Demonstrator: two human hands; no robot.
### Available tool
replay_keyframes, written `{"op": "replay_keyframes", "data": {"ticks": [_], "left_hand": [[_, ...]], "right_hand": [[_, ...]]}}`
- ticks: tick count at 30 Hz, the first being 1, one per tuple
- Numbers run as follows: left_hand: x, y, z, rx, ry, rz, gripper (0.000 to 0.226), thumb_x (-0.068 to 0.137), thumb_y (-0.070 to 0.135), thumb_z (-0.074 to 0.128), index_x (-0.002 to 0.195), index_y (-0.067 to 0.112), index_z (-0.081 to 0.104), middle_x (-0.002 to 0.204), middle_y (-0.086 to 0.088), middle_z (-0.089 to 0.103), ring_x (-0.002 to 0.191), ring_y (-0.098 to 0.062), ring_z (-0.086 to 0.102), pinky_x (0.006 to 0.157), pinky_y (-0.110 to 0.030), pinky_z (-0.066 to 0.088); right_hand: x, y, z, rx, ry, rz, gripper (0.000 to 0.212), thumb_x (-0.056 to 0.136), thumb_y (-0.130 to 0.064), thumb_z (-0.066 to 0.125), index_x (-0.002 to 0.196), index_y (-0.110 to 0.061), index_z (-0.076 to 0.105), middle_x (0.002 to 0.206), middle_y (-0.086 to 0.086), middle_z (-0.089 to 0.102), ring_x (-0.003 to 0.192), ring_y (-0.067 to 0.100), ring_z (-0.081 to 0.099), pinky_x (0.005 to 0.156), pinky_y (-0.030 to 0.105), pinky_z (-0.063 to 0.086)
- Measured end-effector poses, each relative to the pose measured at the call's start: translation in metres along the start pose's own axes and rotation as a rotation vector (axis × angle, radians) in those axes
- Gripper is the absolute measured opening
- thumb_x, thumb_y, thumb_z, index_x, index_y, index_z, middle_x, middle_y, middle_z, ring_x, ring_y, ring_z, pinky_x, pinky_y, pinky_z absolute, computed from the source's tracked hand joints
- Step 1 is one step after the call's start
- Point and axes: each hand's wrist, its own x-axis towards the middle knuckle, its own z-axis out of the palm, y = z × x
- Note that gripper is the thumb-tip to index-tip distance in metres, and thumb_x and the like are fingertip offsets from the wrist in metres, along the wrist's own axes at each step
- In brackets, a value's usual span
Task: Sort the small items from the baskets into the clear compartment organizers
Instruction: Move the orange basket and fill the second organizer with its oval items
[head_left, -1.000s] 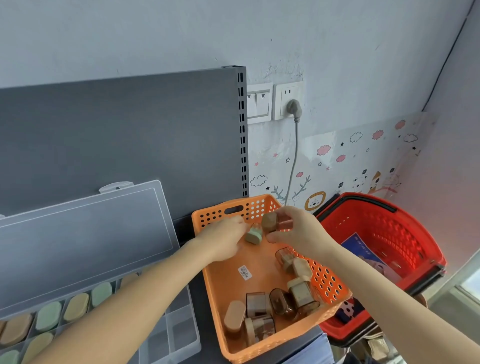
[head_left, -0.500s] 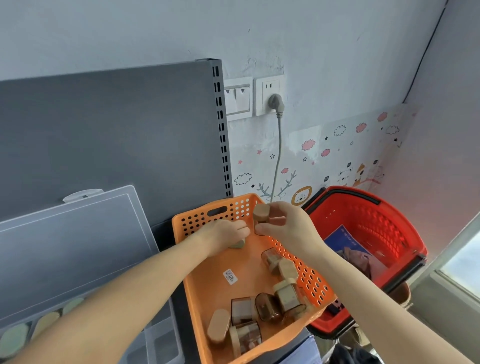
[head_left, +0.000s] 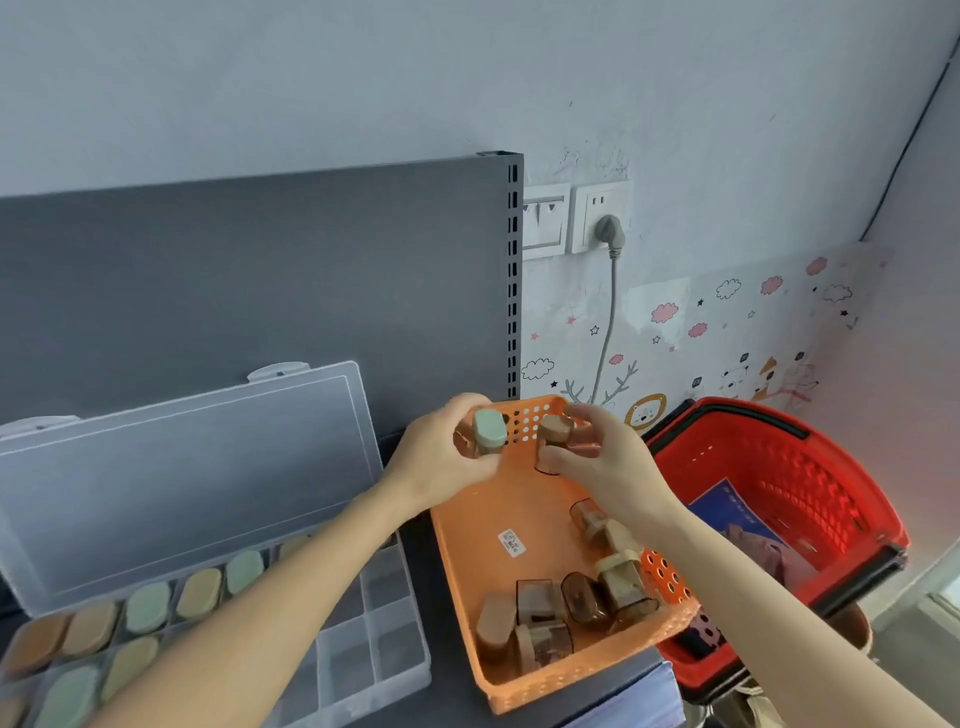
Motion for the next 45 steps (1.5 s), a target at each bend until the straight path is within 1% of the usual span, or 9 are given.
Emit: {"op": "replay_keyframes", "data": {"ticks": [6, 10, 16, 19, 27, 33, 36, 41, 45], "left_hand": [[-0.053, -0.011, -0.051, 0.056, 0.040, -0.020, 0.039, 0.073, 0.019, 0.075, 0.102, 0.029, 0.053, 0.089, 0.012, 0.061, 0.079, -0.008, 0.058, 0.067, -0.023, 0.049], [-0.085, -0.024, -0.082, 0.224, 0.017, -0.086, 0.036, 0.070, 0.022, 0.077, 0.097, 0.026, 0.054, 0.093, 0.013, 0.058, 0.084, -0.009, 0.055, 0.070, -0.024, 0.047], [-0.129, -0.054, -0.090, 0.359, -0.159, -0.248, 0.055, 0.068, 0.042, 0.080, 0.116, 0.029, 0.055, 0.110, 0.014, 0.059, 0.093, -0.006, 0.056, 0.079, -0.026, 0.050], [-0.137, -0.063, -0.083, 0.350, -0.163, -0.257, 0.067, 0.069, 0.043, 0.080, 0.128, 0.028, 0.052, 0.122, 0.013, 0.057, 0.103, -0.008, 0.052, 0.083, -0.024, 0.044], [-0.141, -0.069, -0.076, 0.411, -0.234, -0.259, 0.068, 0.073, 0.048, 0.075, 0.131, 0.022, 0.053, 0.119, 0.007, 0.050, 0.109, -0.013, 0.040, 0.091, -0.029, 0.041], [-0.142, -0.070, -0.077, 0.400, -0.272, -0.277, 0.071, 0.076, 0.049, 0.073, 0.137, 0.022, 0.050, 0.122, 0.006, 0.048, 0.114, -0.013, 0.038, 0.096, -0.030, 0.039], [-0.144, -0.066, -0.079, 0.398, -0.258, -0.269, 0.072, 0.078, 0.046, 0.072, 0.141, 0.023, 0.045, 0.132, 0.006, 0.046, 0.122, -0.013, 0.037, 0.103, -0.031, 0.037], [-0.137, -0.042, -0.084, 0.343, -0.182, -0.192, 0.061, 0.082, 0.040, 0.070, 0.137, 0.025, 0.048, 0.135, 0.008, 0.046, 0.122, -0.009, 0.041, 0.102, -0.029, 0.039], [-0.124, -0.015, -0.075, 0.278, -0.145, -0.096, 0.051, 0.085, 0.038, 0.068, 0.132, 0.027, 0.053, 0.132, 0.012, 0.048, 0.121, -0.006, 0.044, 0.100, -0.022, 0.035]], "right_hand": [[-0.015, -0.039, 0.042, -0.061, -0.128, -0.155, 0.043, 0.078, -0.018, 0.073, 0.114, -0.026, 0.052, 0.101, -0.016, 0.059, 0.089, -0.001, 0.060, 0.068, 0.014, 0.049], [-0.023, -0.056, 0.075, -0.174, -0.272, -0.282, 0.037, 0.073, -0.012, 0.072, 0.103, -0.018, 0.052, 0.091, -0.006, 0.060, 0.084, 0.012, 0.060, 0.075, 0.030, 0.056], [-0.028, -0.056, 0.118, -0.561, -0.499, -0.423, 0.044, 0.073, -0.020, 0.073, 0.112, -0.023, 0.052, 0.101, -0.003, 0.060, 0.091, 0.017, 0.057, 0.076, 0.030, 0.054], [-0.029, -0.052, 0.130, -0.762, -0.524, -0.411, 0.045, 0.075, -0.029, 0.073, 0.115, -0.024, 0.052, 0.108, -0.002, 0.056, 0.101, 0.019, 0.047, 0.084, 0.035, 0.042], [-0.031, -0.044, 0.140, -0.974, -0.614, -0.388, 0.043, 0.079, -0.038, 0.071, 0.115, -0.024, 0.053, 0.107, -0.002, 0.055, 0.107, 0.021, 0.041, 0.094, 0.044, 0.030], [-0.035, -0.045, 0.143, -1.072, -0.635, -0.403, 0.036, 0.086, -0.025, 0.064, 0.120, -0.019, 0.054, 0.112, 0.003, 0.056, 0.111, 0.024, 0.044, 0.100, 0.046, 0.030], [-0.037, -0.047, 0.141, -0.988, -0.668, -0.377, 0.043, 0.086, -0.023, 0.063, 0.127, -0.018, 0.052, 0.121, 0.005, 0.055, 0.116, 0.025, 0.047, 0.106, 0.046, 0.031], [-0.039, -0.056, 0.109, -0.668, -0.491, -0.440, 0.049, 0.090, -0.025, 0.061, 0.137, -0.020, 0.047, 0.136, -0.001, 0.052, 0.123, 0.014, 0.048, 0.095, 0.019, 0.038], [-0.032, -0.047, 0.063, -0.763, -0.383, -0.356, 0.048, 0.090, -0.028, 0.062, 0.136, -0.024, 0.049, 0.139, -0.004, 0.050, 0.123, 0.014, 0.050, 0.099, 0.024, 0.042]]}}
